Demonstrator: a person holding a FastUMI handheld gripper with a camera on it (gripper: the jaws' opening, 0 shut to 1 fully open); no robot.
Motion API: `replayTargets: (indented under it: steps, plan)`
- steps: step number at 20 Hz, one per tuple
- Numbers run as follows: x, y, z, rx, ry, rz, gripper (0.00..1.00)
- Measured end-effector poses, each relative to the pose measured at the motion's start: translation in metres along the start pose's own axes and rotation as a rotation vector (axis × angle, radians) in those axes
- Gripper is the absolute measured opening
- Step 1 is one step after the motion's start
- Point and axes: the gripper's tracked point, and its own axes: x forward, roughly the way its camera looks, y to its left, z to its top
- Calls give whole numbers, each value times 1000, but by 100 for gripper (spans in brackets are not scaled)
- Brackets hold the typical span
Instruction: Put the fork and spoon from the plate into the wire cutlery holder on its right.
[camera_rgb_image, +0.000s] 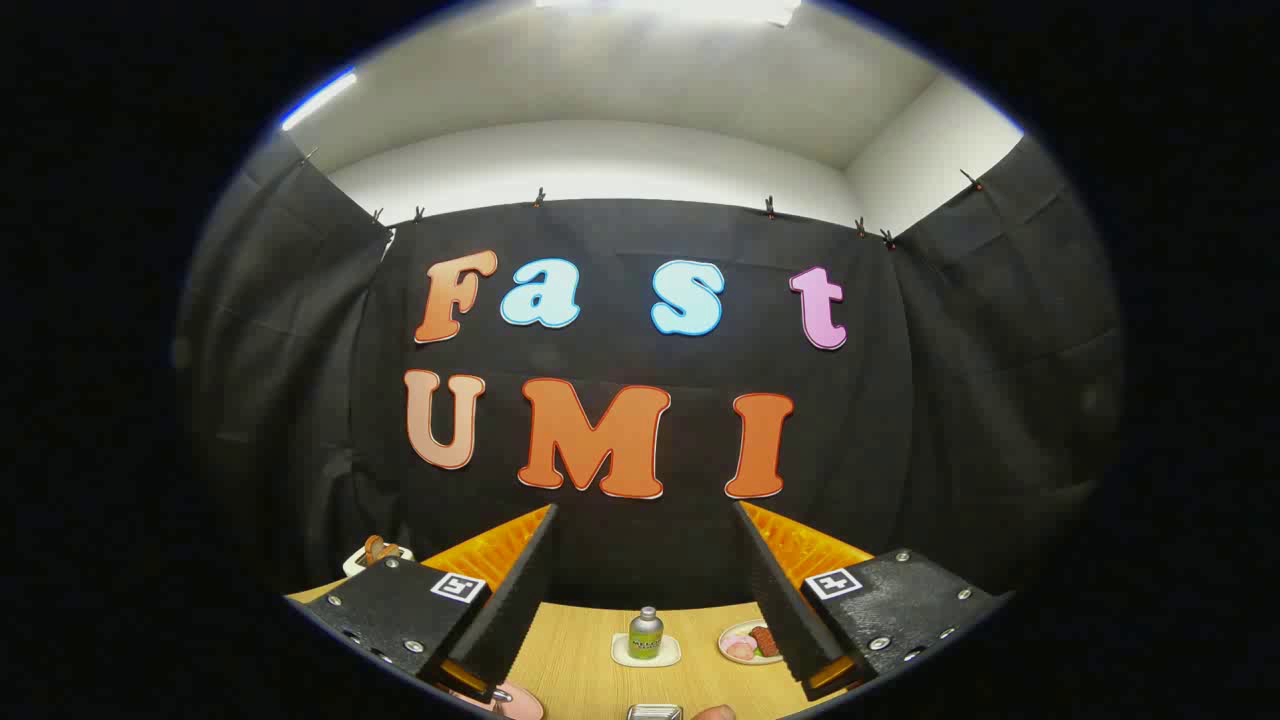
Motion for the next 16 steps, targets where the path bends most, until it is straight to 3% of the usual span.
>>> replayTargets:
  steps: [16]
  plan:
    - [2,0,-6,33,12,6,100]
